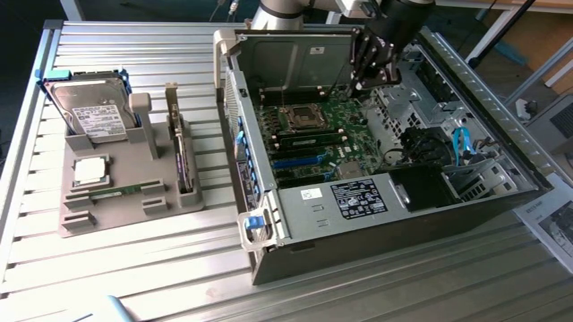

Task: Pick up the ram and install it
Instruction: 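Press down the ram until it locks into place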

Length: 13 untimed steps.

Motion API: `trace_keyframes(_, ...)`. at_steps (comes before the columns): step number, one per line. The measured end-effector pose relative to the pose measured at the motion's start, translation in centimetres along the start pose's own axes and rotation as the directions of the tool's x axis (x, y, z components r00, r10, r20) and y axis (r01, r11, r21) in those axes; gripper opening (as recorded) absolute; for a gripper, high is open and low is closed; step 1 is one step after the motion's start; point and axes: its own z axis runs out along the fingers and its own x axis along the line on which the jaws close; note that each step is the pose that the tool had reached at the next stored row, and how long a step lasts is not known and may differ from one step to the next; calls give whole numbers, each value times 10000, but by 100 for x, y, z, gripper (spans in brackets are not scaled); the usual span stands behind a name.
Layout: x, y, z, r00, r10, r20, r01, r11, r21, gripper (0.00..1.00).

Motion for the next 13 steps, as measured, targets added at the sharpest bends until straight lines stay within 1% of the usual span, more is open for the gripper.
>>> trace_keyframes(5, -2, -106, -2, 10000, -1, 1, 1, 10000, 0, 10)
trace_keyframes(8, -4, -187, -4, 10000, 0, 1, 0, 10000, -1, 10)
trace_keyframes(13, -4, -194, -5, 10000, 0, 1, 0, 10000, 0, 10)
